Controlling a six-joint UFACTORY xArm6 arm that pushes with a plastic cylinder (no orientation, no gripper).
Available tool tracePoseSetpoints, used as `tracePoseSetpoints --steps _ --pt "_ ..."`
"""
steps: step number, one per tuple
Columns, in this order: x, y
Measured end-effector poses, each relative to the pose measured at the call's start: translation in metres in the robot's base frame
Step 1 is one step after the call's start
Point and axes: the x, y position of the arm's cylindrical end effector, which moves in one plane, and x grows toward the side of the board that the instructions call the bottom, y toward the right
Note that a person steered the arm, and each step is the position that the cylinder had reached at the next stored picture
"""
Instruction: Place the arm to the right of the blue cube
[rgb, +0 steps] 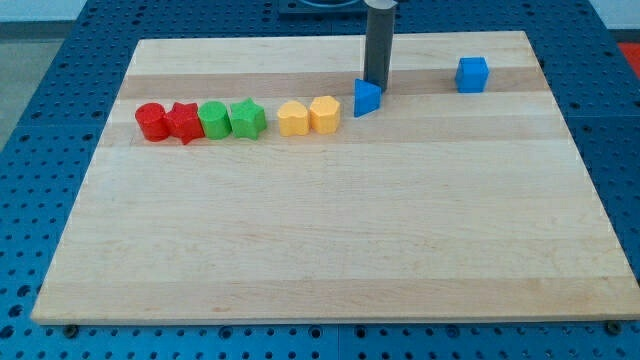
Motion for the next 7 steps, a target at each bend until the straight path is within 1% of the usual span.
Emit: tracePoseSetpoints --steps 2,3,5,6,7 --pt "0.006 -0.014" --pt "0.018 -0.018" --pt "0.026 -0.018" --pt "0.000 -0.005" --pt "-0.050 0.040"
